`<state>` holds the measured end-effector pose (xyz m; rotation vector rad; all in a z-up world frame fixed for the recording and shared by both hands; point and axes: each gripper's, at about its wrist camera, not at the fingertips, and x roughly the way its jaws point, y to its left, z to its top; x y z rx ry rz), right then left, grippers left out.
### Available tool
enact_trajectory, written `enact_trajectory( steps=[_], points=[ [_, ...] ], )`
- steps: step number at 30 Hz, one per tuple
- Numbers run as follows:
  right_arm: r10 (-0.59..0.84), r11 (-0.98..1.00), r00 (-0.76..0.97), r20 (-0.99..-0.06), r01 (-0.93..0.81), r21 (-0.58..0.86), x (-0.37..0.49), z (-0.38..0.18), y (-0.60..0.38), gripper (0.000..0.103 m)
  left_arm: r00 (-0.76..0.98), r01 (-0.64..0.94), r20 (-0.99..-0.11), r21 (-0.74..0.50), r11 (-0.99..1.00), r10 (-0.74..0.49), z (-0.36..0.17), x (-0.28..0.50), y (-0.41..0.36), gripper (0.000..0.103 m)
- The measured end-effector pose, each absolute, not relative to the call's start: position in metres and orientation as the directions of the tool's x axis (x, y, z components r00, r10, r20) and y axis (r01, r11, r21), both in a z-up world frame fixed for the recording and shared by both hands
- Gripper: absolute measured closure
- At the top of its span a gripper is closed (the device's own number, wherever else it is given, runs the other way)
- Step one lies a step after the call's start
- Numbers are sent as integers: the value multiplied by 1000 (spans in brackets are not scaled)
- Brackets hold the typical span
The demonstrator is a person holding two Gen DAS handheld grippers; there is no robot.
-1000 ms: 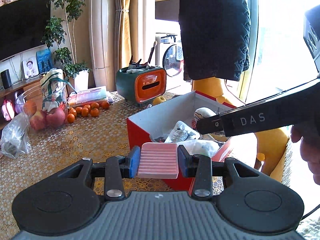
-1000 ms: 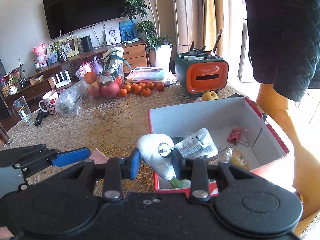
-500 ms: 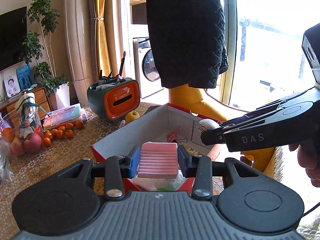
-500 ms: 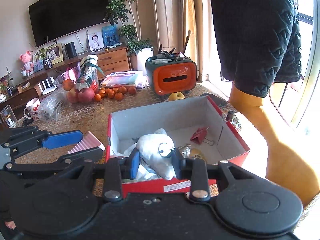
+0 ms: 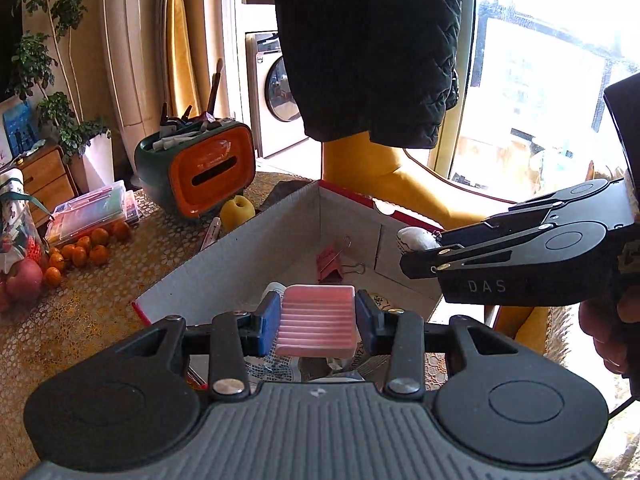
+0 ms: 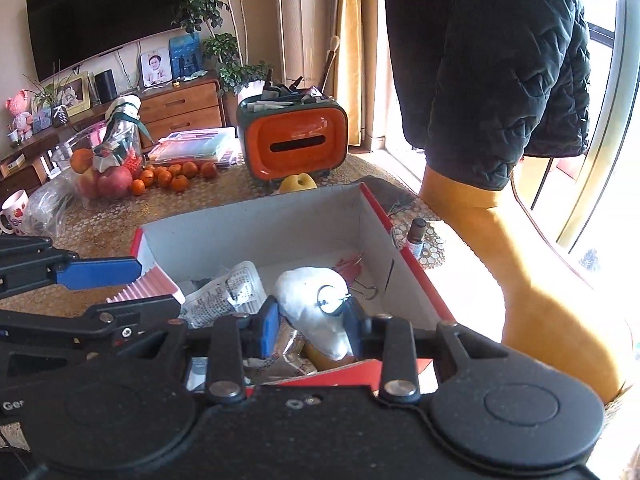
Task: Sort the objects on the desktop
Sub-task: 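Lower the eraser and tooth toy into the box and open both grippers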
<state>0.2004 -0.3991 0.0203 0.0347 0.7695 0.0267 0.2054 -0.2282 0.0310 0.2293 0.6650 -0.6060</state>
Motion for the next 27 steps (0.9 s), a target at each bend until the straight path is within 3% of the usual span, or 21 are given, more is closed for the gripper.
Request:
enact_trajectory(
  steps=[12,27],
  points=[
    [-10,998,636,-771,53,31,250,-32,-419,69,557,539,-746,-11,842,-366,-11,275,-237,64],
    [-21,999,596,-803,47,8,265,-53,-416,65,515,510,-793,-20,860,-325,-41,303,-239,64]
  ],
)
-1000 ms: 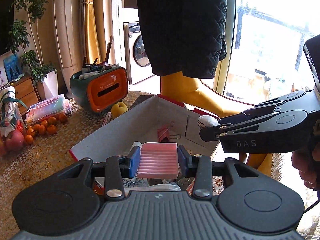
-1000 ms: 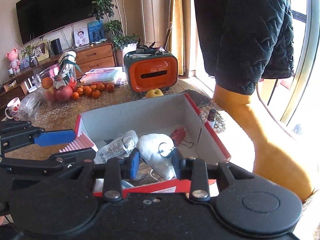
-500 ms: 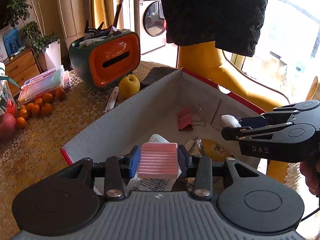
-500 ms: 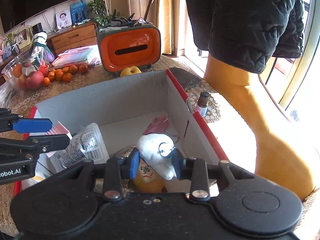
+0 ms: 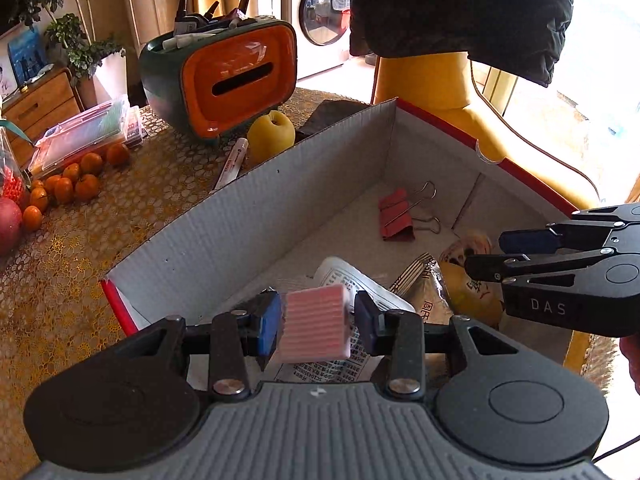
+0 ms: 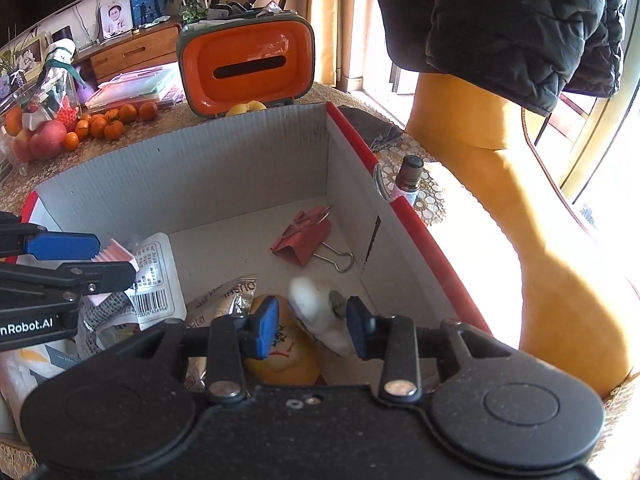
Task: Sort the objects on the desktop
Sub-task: 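Lower the eraser and tooth toy into the box and open both grippers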
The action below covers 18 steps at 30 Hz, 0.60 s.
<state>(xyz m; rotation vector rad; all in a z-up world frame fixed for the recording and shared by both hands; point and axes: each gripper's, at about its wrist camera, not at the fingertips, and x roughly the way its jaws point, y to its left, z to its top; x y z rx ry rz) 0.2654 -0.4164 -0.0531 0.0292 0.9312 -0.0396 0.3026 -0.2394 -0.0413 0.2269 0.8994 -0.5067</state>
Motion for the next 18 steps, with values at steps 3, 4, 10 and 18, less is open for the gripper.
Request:
enact_trajectory(
  steps=[3,4,10,18],
  points=[
    [-12,999,596,-803,39,14,265,-53,-416,60,507,513,-795,-32,858,-333,-42,303,-239,63],
    [-10,999,598,-801,36,15,264,-52,-415,55,507,509,-795,-36,860,-333,-41,303,-238,61],
    [-2,1000,608,-794,21,14,258,-47,-412,48,517,495,-778,-67,866,-356,-33,296,-231,42],
    [14,1000,627,-779,-5,14,241,-29,-405,47,534,481,-750,-111,870,-391,-10,277,-221,42]
  ],
)
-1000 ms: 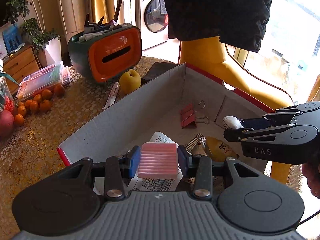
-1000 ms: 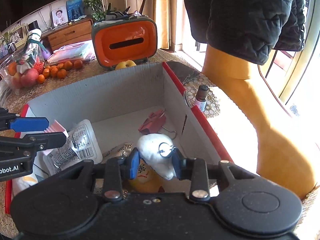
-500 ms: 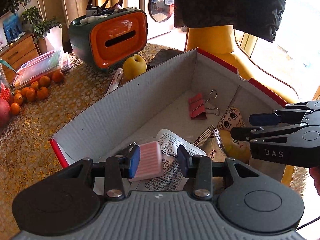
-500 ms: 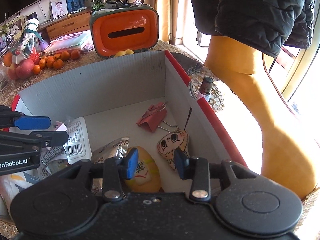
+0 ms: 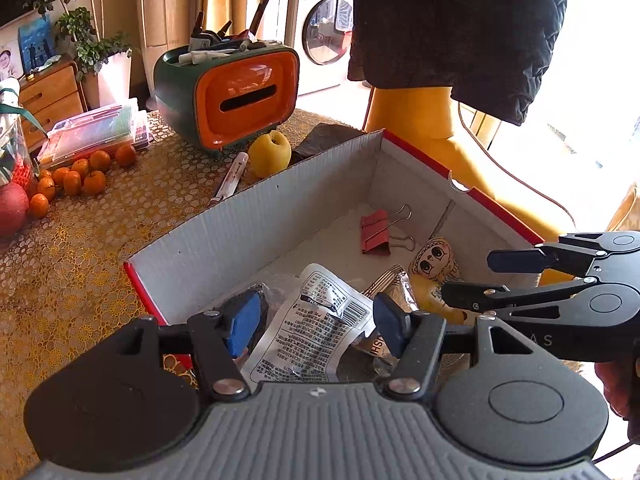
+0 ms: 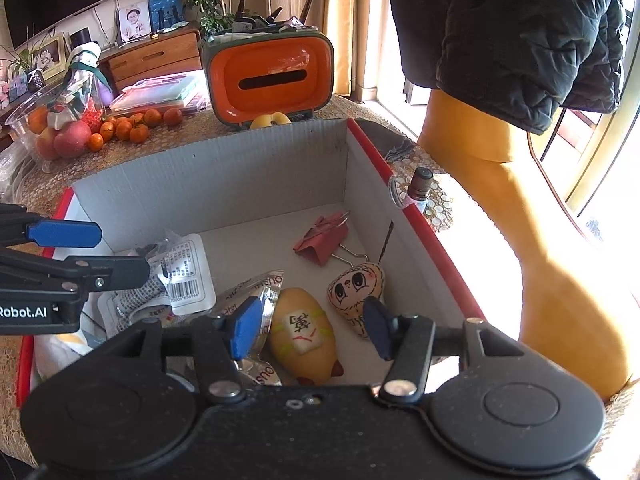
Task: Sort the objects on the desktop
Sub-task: 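Withdraw both open tools up and away from the red box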
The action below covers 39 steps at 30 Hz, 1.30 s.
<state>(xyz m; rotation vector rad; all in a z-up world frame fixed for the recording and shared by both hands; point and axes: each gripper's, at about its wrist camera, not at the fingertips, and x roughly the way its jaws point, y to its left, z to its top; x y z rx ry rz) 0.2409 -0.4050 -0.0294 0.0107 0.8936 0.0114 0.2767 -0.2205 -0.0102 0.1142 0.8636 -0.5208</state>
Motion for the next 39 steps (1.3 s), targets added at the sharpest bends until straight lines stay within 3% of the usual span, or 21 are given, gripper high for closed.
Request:
enact_trajectory(
  steps=[11,17,23,26,39],
  points=[
    [60,996,687,-724,-87,1,206,4,-391,41,605,469,-697,-80,879,-386,23,235,-212,36],
    [96,992,719,-689,-126,6,185,17,-387,37,634,473,-668,-63,879,-389,36,213,-209,24],
    [119,987,750,-650,-161,-5,165,26,-385,33,665,459,-640,-57,887,-385,44,193,-201,0],
    [138,984,764,-630,-176,2,154,29,-385,20,676,439,-625,-85,895,-391,47,186,-194,0],
    [191,976,799,-570,-219,20,117,33,-378,5,725,365,-602,-78,928,-336,54,148,-169,0]
  ],
)
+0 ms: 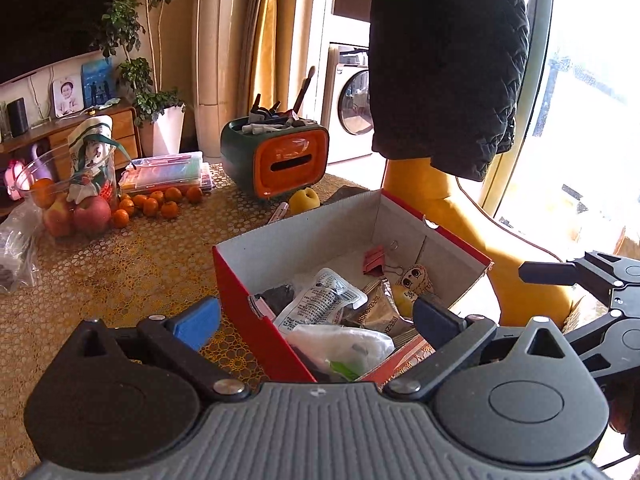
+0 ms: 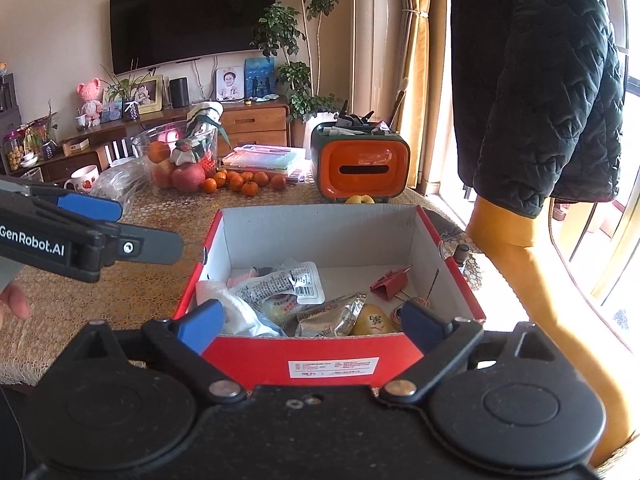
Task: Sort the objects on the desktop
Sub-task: 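Withdraw both open tools up and away from the red box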
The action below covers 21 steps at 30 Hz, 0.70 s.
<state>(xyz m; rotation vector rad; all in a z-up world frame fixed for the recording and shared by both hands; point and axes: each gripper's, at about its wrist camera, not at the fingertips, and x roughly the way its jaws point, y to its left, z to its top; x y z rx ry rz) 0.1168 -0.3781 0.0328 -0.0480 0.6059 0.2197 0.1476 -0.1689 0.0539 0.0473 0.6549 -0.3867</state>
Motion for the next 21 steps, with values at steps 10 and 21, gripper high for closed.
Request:
enact_trajectory(
  steps=[10,21],
  points=[
    [178,983,830,-529,-175,55,96,40,-382,3,712,328,-634,-78,941,-301,50,125,-162,0],
    [168,985,823,-543,-156,69,77,39,-381,2,686,326,-656,-110,939,-315,47,106,-156,0]
  ],
)
